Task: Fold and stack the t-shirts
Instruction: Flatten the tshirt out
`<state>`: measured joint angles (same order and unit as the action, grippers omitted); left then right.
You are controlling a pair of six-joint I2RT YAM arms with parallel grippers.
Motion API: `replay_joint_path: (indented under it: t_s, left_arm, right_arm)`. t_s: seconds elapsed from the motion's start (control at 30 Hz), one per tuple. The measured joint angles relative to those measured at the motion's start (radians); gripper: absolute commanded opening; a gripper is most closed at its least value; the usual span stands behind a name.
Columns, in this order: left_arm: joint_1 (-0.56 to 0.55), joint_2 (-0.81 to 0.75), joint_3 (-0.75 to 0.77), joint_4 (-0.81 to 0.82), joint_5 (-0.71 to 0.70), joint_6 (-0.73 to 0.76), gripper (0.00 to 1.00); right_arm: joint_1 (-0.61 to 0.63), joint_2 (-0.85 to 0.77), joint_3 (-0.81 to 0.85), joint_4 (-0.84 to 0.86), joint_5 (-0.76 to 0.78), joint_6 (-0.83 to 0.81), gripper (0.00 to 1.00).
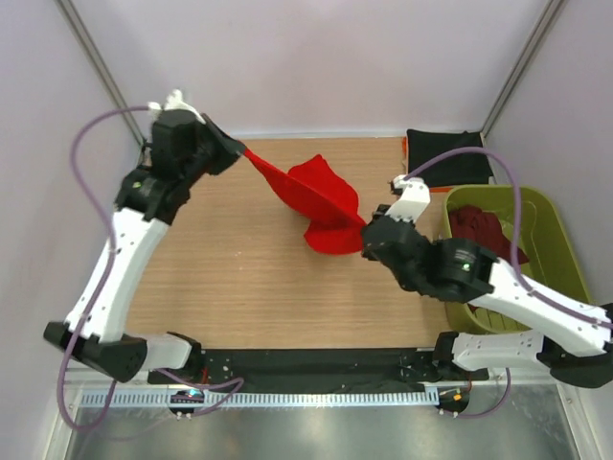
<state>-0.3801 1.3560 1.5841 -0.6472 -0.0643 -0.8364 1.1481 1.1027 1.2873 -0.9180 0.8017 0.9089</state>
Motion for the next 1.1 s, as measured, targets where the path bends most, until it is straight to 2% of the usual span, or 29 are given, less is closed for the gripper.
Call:
replay_joint_path:
  t_s: [0.13,0.33,0.53,0.67,0.77,0.9,0.97,1.1]
  left_arm:
    - [-0.003,-0.082,0.247,-0.144,-0.094,0.044,0.0]
    - [-0.003,-0.067,0.571,-0.367,-0.165,0.073,0.0]
    - [0.001,-0.12,0.62,-0.452,-0.171,0.066,0.0]
    - [0.002,-0.126,0.641,-0.474,-0.167,0.064,0.0]
    - [0.002,-0.11,0.653,-0.468,-0.16,0.069,0.0]
    - [0.002,-0.063,0.61,-0.393,-0.171,0.087,0.0]
    - [0.005,-0.018,0.592,-0.342,-0.184,0.092,0.0]
    - [0.053,0.155,0.642,-0.233,-0.152,0.082,0.0]
  right_arm:
    - [-0.01,-0.021,0.152,-0.026,0.011,-0.172,0.01]
    - [-0.018,0.085,0.478,-0.029,-0.079,-0.367,0.01]
    - [-0.02,0.066,0.529,0.008,-0.287,-0.458,0.01]
    - [-0.02,0.042,0.514,0.024,-0.314,-0.469,0.01]
    - [-0.02,0.047,0.519,0.019,-0.269,-0.495,0.01]
    - [-0.027,0.1,0.544,0.082,-0.134,-0.628,0.01]
    - [-0.084,0.158,0.566,0.134,-0.068,-0.697,0.01]
    - [-0.275,0.359,0.752,0.176,-0.001,-0.754,0.01]
